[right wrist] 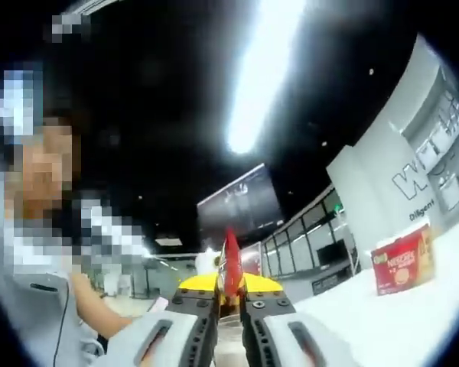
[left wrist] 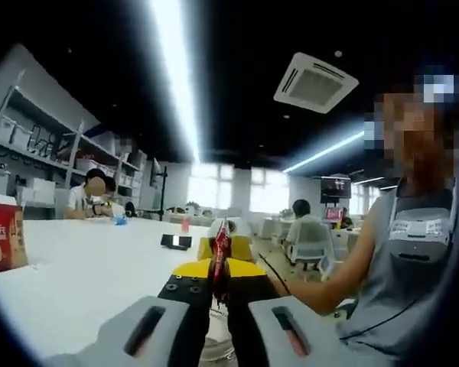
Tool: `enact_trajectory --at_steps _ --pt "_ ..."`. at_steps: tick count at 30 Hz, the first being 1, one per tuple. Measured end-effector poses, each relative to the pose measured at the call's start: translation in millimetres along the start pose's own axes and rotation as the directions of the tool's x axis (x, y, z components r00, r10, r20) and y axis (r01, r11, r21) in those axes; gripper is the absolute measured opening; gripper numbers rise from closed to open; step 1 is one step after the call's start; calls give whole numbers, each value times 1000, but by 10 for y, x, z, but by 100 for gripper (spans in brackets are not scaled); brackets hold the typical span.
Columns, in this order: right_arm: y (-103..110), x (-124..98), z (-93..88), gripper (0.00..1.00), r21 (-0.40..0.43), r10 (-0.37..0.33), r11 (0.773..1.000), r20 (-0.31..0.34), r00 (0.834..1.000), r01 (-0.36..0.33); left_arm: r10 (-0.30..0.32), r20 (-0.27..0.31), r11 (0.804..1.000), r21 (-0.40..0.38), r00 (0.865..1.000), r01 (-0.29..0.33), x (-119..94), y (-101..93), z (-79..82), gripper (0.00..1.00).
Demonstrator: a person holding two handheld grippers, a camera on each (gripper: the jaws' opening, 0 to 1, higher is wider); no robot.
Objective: Tear open the coffee pouch, take out the coffee, and pour the coffee from the pouch into the cup
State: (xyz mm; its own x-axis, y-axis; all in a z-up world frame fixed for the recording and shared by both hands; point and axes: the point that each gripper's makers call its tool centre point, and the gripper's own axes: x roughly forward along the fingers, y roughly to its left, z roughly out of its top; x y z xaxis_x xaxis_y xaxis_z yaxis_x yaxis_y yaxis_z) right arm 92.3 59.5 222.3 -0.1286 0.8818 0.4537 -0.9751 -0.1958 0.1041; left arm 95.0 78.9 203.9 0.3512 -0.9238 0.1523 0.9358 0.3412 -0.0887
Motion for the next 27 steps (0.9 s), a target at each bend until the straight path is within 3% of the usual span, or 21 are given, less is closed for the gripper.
enact_trajectory --at_steps 8,11,16,24,27 --pt "-58 -13 50 10 -51 -27 998 -109 994 21 38 24 999 6 999 -38 -113 86 96 17" --pt "-73 -13 -24 10 -66 -39 997 -183 982 28 52 14 999 12 999 -52 -134 91 93 17" --pt "-53 18 -58 10 -80 -43 996 -219 975 26 62 -15 998 28 998 -62 -131 85 63 18" --pt "-60 11 -110 10 -68 -44 997 -282 959 26 52 -154 996 82 987 -39 -111 122 -16 21" --pt "-61 20 -108 10 -67 -44 997 -299 953 25 39 -178 996 84 983 -25 -93 106 -7 21"
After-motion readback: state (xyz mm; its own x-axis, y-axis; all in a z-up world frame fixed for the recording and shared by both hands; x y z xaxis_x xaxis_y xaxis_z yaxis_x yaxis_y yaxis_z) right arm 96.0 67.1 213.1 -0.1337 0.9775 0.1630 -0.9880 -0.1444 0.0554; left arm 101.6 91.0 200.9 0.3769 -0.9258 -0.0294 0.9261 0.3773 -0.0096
